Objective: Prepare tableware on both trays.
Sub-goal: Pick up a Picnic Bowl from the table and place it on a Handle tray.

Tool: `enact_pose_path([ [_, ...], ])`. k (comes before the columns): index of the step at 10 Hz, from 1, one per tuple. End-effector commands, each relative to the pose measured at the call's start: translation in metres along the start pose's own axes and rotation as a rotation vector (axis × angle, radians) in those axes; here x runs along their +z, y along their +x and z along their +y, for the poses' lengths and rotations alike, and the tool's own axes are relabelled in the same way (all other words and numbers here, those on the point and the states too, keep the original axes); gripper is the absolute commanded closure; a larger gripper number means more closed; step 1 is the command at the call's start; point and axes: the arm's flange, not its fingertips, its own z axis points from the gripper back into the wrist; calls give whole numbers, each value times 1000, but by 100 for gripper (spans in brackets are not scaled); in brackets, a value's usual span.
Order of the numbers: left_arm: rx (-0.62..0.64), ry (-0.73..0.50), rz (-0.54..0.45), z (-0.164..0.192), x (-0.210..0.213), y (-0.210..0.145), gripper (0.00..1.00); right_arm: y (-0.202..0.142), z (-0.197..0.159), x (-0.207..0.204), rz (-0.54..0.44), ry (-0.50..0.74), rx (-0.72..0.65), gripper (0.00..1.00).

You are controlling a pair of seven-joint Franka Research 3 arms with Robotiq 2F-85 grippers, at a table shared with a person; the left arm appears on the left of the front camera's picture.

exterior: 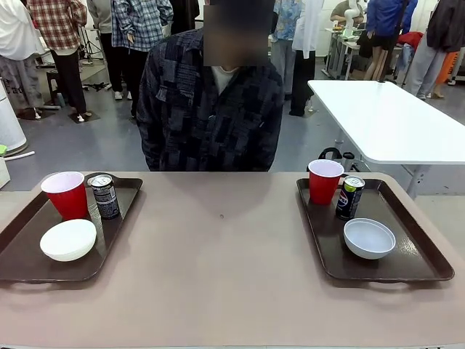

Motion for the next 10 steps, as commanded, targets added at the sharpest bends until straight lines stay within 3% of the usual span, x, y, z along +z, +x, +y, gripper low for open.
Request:
enact_pose_path([
  [1,32,41,27,-11,-2,7,5,0,0,0,-4,7,8,0],
  [10,0,0,0,0,0,0,5,0,0,0,-4,7,8,0],
])
